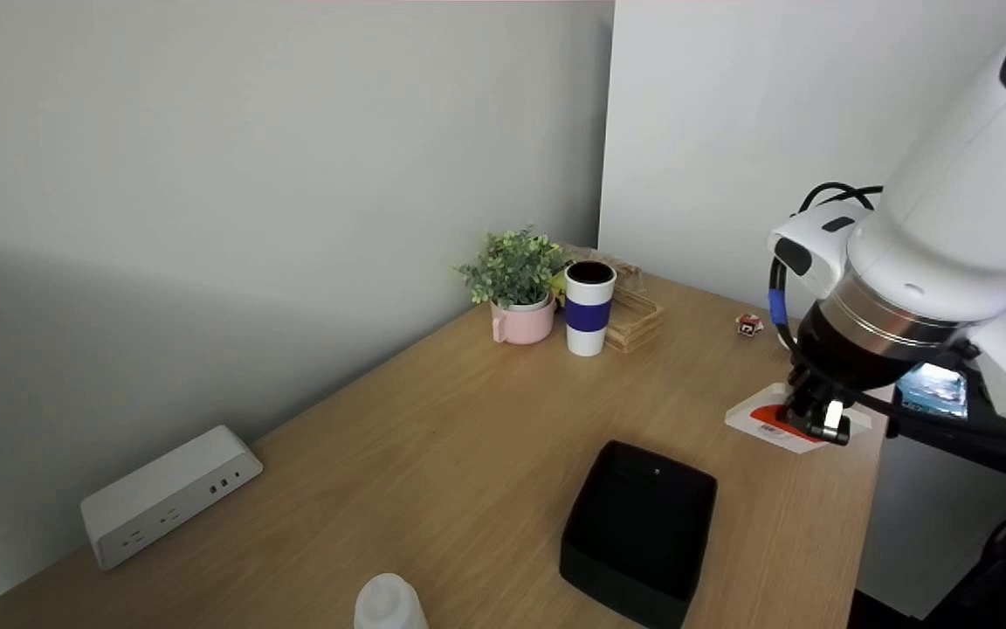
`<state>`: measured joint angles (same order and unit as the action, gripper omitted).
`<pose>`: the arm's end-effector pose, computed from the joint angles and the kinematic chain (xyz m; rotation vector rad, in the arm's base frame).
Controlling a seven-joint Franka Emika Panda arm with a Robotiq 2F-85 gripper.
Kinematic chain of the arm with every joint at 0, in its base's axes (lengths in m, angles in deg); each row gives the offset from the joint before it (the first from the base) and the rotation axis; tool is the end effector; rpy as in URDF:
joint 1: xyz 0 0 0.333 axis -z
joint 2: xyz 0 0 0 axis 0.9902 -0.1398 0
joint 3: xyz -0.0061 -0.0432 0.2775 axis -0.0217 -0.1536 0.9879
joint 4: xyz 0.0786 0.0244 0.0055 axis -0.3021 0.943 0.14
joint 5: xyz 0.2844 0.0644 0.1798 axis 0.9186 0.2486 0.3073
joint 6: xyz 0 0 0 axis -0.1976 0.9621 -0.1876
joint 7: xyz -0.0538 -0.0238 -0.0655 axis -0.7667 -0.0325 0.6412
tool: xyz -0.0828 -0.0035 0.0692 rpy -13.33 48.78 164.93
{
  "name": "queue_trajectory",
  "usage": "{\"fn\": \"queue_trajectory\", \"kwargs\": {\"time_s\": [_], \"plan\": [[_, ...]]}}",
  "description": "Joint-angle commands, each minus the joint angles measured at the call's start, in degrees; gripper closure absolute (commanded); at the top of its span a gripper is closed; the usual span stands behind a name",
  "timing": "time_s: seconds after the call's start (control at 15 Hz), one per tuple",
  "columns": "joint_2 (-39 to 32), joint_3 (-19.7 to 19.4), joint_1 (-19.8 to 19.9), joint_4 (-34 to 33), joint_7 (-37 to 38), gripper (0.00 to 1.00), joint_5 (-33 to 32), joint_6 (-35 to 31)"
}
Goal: Pick up the small white book from the table and put it in the black lunch box.
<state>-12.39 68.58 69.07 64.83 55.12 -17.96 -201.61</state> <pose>0.4253 0.1331 0.2768 2.7385 0.4375 0.1839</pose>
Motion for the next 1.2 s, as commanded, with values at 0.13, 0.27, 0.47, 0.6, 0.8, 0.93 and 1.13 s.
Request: {"fn": "queue_trajectory", "kwargs": {"time_s": [0.13, 0.27, 0.47, 0.6, 0.8, 0.93, 1.13], "plan": [[0.06, 1.15, 1.13, 0.05, -0.21, 0.86, 0.06, 0.01], [-0.50, 0.99, 1.53, -0.15, -2.47, 0.96, 0.50, -2.18], [-1.58, 0.90, 1.99, -1.11, -8.13, 0.96, 1.01, -7.95], [-2.19, 0.99, 2.27, -1.42, -12.78, 0.96, 2.47, -11.86], [-3.53, 1.32, 2.70, -1.53, -21.96, 0.96, 8.03, -17.15], [-4.72, 1.74, 2.95, -1.51, -27.86, 0.96, 14.14, -20.83], [-6.88, 4.39, 4.14, -1.39, -35.84, 0.96, 27.03, -27.77]]}}
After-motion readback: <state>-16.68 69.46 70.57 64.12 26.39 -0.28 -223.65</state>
